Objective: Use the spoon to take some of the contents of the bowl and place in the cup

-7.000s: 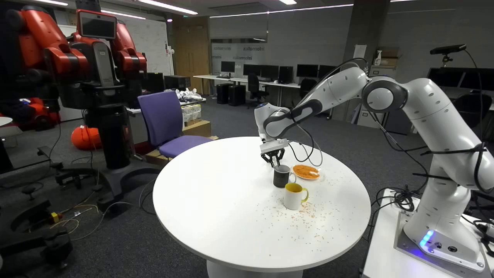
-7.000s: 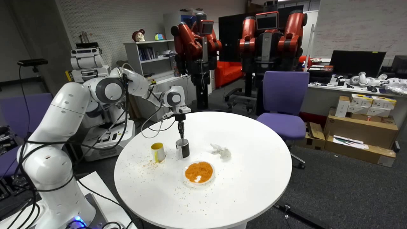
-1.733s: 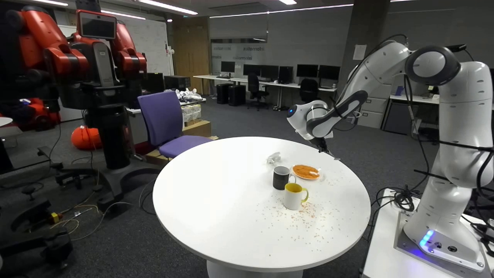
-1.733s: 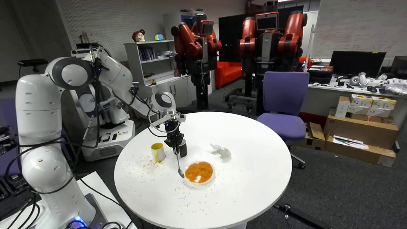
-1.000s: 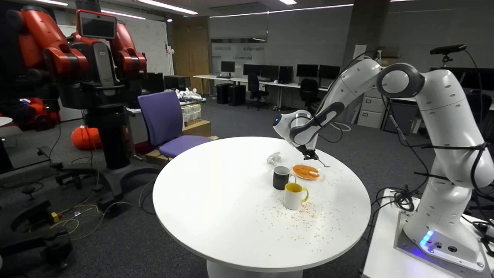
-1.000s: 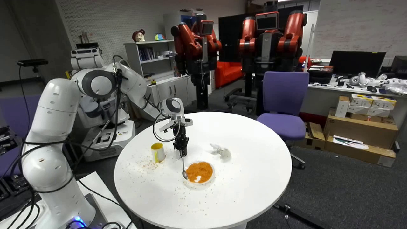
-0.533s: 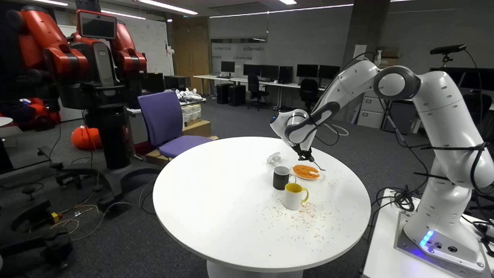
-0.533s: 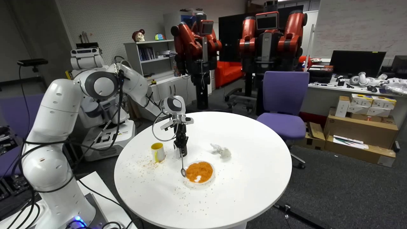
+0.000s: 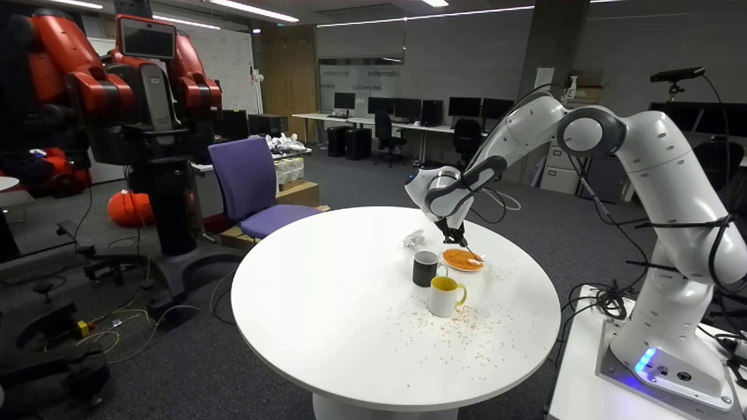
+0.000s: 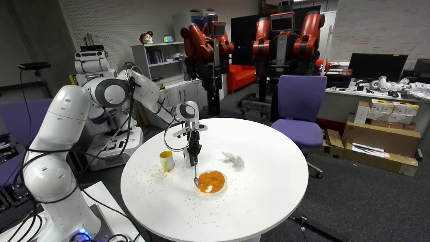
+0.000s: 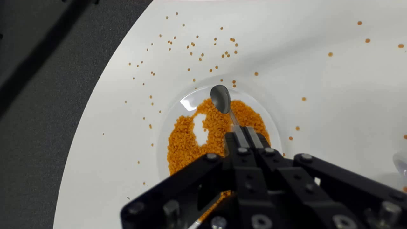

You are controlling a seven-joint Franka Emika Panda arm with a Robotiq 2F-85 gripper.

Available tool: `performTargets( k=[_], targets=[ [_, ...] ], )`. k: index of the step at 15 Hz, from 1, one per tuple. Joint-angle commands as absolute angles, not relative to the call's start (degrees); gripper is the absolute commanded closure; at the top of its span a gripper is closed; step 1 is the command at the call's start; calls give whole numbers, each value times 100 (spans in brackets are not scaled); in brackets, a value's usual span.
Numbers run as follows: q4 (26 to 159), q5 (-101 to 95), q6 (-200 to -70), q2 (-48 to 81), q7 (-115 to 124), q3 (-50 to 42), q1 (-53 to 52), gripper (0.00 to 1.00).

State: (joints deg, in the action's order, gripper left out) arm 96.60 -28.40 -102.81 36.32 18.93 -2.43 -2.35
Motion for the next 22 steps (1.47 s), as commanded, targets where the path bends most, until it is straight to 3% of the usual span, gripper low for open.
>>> performTargets(
  k=[1, 22],
  targets=[
    [9252, -2742, -10344, 3904, 1674, -388, -325, 99],
    [8647, -2648, -10524, 4408, 1203, -419, -343, 99]
  ],
)
